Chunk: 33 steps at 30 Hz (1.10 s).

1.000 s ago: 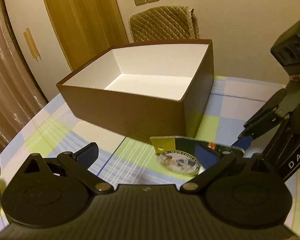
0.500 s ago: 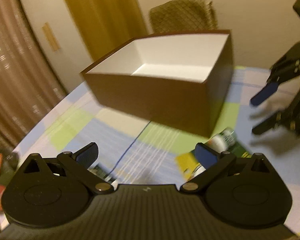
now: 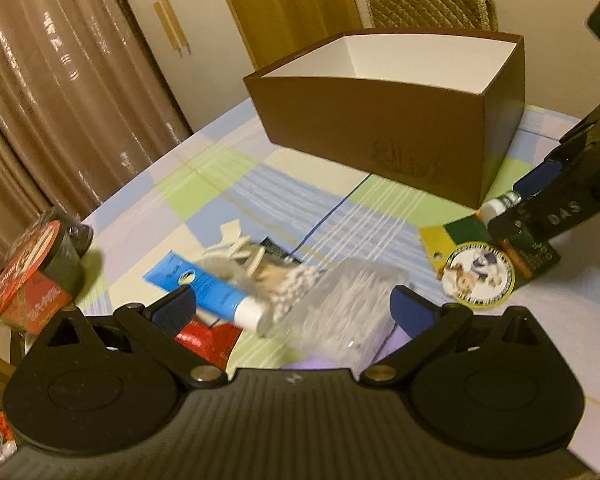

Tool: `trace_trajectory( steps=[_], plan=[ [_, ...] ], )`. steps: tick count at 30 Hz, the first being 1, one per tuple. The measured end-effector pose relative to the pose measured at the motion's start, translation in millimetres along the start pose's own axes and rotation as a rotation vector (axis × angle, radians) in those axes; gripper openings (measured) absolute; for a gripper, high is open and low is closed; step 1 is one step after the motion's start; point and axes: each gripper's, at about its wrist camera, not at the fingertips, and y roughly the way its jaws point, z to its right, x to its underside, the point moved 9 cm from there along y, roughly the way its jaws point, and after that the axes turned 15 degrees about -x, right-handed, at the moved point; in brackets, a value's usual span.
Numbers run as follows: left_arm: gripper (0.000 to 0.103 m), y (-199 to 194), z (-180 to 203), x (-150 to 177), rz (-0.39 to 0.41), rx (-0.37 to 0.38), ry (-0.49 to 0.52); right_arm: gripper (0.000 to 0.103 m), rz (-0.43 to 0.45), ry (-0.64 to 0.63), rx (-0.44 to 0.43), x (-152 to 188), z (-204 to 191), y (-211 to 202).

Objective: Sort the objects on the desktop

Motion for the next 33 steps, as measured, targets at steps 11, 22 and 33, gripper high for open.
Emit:
trace_trajectory(
  steps=[11,22,33],
  plan=[
    [0.101,5,-5,15,-0.022,0.069,0.028,0.038,-0.051,-0.071,-0.030,11,-2,0],
    [0.087,25,22,7,-0.037,0.215,0.156,0.039,-0.131,-0.215,-0.090,25,-2,-5],
    [0.062,44,43,8,-0.147,0.314,0.268,0.039,-0.155,-0.308,-0.087,28,-9,1]
  ],
)
